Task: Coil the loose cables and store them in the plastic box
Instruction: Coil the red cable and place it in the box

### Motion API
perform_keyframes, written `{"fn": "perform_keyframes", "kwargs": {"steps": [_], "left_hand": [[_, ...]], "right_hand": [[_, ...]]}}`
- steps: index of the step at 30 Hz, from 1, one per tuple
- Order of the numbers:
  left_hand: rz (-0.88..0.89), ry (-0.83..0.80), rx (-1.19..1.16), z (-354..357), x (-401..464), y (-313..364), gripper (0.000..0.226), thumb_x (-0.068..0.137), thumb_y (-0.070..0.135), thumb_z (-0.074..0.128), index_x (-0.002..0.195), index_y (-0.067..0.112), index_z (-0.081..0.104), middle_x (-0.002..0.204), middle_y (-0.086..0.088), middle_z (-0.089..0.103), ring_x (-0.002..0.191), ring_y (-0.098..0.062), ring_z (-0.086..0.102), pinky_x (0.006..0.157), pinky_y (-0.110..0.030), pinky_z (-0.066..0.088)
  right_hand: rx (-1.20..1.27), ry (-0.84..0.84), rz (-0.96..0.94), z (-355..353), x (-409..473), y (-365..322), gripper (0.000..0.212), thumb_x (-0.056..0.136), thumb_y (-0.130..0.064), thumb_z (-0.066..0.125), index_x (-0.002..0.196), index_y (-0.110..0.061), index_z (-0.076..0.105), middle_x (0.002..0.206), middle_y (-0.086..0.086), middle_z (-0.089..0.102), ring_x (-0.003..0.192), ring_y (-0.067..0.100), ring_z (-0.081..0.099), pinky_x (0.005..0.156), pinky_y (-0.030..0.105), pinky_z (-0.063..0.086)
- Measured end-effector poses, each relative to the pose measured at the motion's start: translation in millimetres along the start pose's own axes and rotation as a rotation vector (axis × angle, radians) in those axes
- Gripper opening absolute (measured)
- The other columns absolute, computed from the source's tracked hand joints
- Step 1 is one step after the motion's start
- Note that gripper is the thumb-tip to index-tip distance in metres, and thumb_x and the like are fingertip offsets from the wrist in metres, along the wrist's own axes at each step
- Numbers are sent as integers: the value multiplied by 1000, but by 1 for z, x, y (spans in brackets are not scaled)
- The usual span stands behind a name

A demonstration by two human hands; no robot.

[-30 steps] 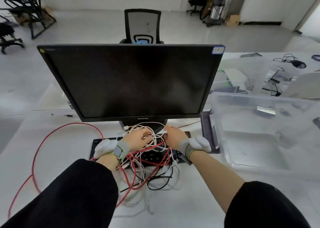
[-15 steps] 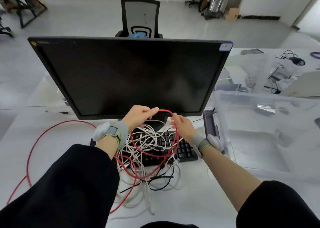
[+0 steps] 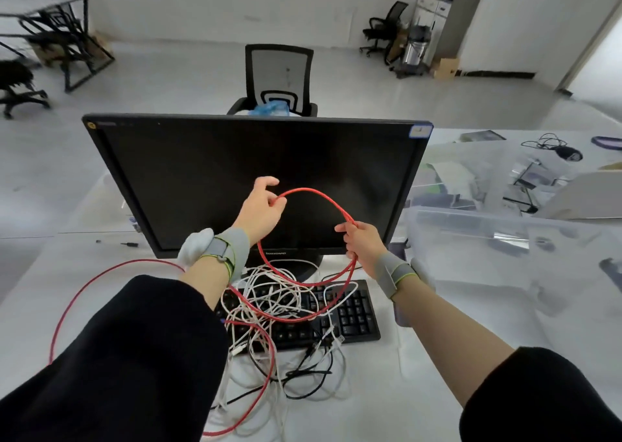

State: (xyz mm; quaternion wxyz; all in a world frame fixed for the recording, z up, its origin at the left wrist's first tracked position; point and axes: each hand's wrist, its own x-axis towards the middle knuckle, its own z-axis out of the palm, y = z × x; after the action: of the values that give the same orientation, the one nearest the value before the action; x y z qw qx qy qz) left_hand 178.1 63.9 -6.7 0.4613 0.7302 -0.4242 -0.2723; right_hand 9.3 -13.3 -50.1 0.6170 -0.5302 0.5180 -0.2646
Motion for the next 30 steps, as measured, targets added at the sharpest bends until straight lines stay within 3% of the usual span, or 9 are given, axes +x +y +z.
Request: {"fn": "perform_keyframes", "kwargs": {"steps": [4,7,10,14,19,22,24,26,30], "left_hand": [[269,178,382,7,-8,3,30,90,9,54,119,15,51,118,-4,45,109,-17,43,99,-35,35],[220,-197,368,17,-14,3,19,93,15,54,109,15,63,115,-5,59,104,-14,54,98,-27,39],[126,-552,337,35,-27,-1,32,94,10,54,125,8,58,129,-8,58,120,-16,53,99,-19,38],[85,-713,341,55,-36,-11,40,92,6,45,130,17,54,128,-3,60,117,-18,54,104,-33,42],[246,-417,356,55,-36,-5,36,92,13,56,127,18,49,119,-6,49,112,-17,50,102,-29,39],[233,-510,355,57,-33,2,33,93,20,56,126,21,52,124,-1,55,119,-14,49,106,-27,35],[142,-546,331,60,-34,5,15,98,27,46,97,27,61,96,5,66,99,-14,60,94,-29,45],[129,-488,361,59,-35,4,32,101,32,38,76,23,55,74,4,62,74,-14,59,73,-23,45],[82,-270,279,45,-34,-1,29,101,23,33,82,15,53,57,-6,61,61,-20,60,68,-27,46]], "right_hand": [[130,-109,1,-8,-5,-22,19,92,-3,49,75,-10,53,54,-2,30,44,8,25,45,21,19],[372,-209,56,-12,-13,-32,8,92,-7,48,85,-7,52,56,-1,33,48,9,29,51,22,23],[419,-242,15,-14,-18,-35,22,97,-7,38,87,-3,57,63,1,36,56,11,33,56,22,27],[348,-206,-73,-13,-19,-45,20,96,-4,44,88,-3,63,67,2,47,60,10,44,57,19,38],[550,-277,22,-19,-23,-59,15,94,-3,50,91,1,64,70,5,54,62,10,53,60,19,51],[568,-305,41,-14,-25,-61,13,92,-3,54,93,4,65,71,6,54,65,12,54,60,20,55],[454,-275,13,-12,-24,-60,16,90,-4,58,100,6,65,73,7,56,68,13,56,64,23,56],[356,-183,1,-13,-21,-57,20,87,-6,62,103,5,66,73,7,60,68,13,58,67,24,55],[424,-45,58,-21,-16,-53,7,88,-5,61,85,0,64,61,4,60,43,5,53,44,15,46]]}}
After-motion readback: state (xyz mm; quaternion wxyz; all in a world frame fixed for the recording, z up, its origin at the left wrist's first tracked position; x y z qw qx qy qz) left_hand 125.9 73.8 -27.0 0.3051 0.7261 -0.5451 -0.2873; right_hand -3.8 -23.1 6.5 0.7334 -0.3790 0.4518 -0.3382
